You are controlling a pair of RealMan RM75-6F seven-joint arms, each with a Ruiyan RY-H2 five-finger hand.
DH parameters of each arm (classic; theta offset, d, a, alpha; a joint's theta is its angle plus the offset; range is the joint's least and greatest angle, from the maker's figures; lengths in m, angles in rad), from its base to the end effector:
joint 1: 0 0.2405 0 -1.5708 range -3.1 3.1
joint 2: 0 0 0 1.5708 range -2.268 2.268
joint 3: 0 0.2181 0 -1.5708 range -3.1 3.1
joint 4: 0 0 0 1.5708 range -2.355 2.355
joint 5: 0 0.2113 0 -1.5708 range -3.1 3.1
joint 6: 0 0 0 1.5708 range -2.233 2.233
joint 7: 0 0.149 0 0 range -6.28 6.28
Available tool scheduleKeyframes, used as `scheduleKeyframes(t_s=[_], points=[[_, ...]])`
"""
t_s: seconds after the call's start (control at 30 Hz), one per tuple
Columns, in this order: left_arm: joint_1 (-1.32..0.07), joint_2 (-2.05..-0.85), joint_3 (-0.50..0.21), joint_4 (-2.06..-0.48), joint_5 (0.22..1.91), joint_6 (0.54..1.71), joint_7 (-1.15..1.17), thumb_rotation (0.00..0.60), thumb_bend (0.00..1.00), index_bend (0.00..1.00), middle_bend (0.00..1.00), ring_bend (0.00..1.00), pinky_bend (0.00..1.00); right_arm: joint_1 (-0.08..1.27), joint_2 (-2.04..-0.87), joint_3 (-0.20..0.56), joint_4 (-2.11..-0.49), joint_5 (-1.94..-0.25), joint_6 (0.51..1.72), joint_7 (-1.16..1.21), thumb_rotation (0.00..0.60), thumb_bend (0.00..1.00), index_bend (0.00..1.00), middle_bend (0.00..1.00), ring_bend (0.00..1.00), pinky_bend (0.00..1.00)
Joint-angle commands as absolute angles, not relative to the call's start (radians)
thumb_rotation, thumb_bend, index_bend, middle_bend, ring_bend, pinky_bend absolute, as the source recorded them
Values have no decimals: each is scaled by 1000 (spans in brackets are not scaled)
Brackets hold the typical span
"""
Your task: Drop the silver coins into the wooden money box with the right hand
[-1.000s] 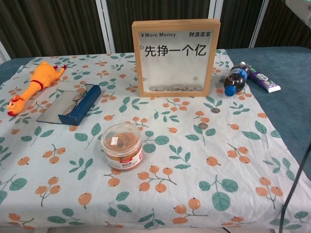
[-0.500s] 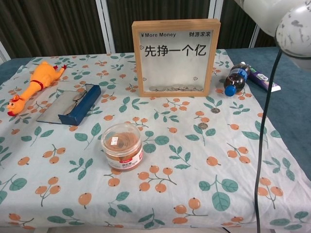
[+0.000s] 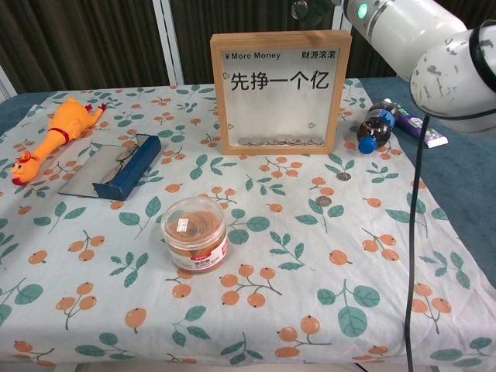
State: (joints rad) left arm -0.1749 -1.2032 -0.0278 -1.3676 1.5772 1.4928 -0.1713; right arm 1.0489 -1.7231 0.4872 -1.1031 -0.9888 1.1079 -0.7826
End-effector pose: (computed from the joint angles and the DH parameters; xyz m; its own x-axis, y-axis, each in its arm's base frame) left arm -0.2899 0.2082 0.1347 0.3912 -0.0182 0.9201 0.9084 -0.1525 -0.3892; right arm -0.0184 -0.4314 0.0423 0.6206 0.2795 0.7326 -0.7184 -0.1716 0.6741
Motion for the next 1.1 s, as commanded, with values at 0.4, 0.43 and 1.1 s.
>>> scheduleKeyframes(t_s=[0.4, 0.43, 1.1], points=[[-173, -1200, -28, -1368, 1581, 1499, -179, 600, 459, 0, 0, 0, 0, 1079, -1752, 476, -1059, -937, 1095, -762, 600, 652, 732, 221, 30, 122], [-173, -1200, -28, -1367, 1581, 1500, -180, 600, 459, 0, 0, 0, 0, 1080, -1753, 473, -1056, -937, 1096, -764, 600, 652, 732, 221, 30, 122], [-170, -1195, -30, -1369, 1583, 1509, -189, 600, 460, 0, 0, 0, 0, 1093, -1763, 451, -1038, -889, 1084, -783, 600, 652, 650, 222, 30, 121]])
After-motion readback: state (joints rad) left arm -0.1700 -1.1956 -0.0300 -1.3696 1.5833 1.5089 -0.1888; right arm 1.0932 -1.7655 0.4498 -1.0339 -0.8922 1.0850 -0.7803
